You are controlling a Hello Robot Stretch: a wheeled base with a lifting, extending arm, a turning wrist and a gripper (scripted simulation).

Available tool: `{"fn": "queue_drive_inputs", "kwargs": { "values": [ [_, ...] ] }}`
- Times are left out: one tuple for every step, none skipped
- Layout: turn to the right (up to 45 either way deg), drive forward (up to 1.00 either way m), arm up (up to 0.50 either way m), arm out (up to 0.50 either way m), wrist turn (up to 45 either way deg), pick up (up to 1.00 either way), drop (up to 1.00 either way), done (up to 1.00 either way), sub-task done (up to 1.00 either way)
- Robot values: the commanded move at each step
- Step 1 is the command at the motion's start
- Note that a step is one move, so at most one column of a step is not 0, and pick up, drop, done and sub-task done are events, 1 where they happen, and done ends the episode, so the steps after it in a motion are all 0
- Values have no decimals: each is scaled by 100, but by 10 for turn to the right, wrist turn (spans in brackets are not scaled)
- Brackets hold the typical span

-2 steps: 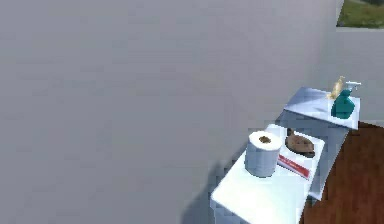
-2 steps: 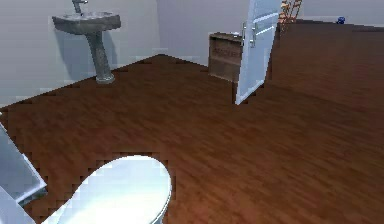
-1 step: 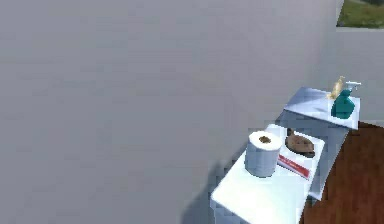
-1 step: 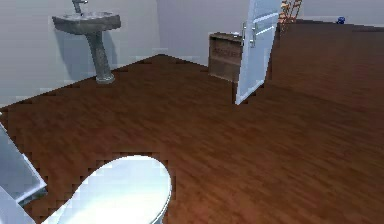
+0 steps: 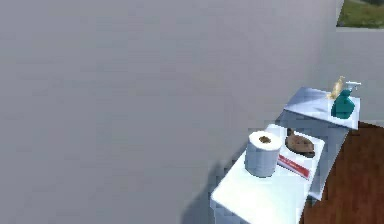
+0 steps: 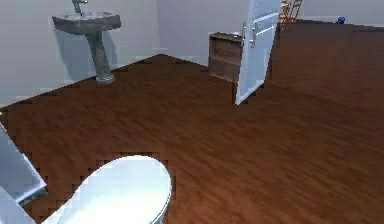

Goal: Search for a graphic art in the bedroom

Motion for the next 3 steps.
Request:
{"fn": "queue_drive_inputs", "kwargs": {
  "values": [
    [450, 0, 0, 0, 0, 0, 0, 0, 0],
    [450, 0, 0, 0, 0, 0, 0, 0, 0],
    [420, 0, 0, 0, 0, 0, 0, 0, 0]
  ]
}}
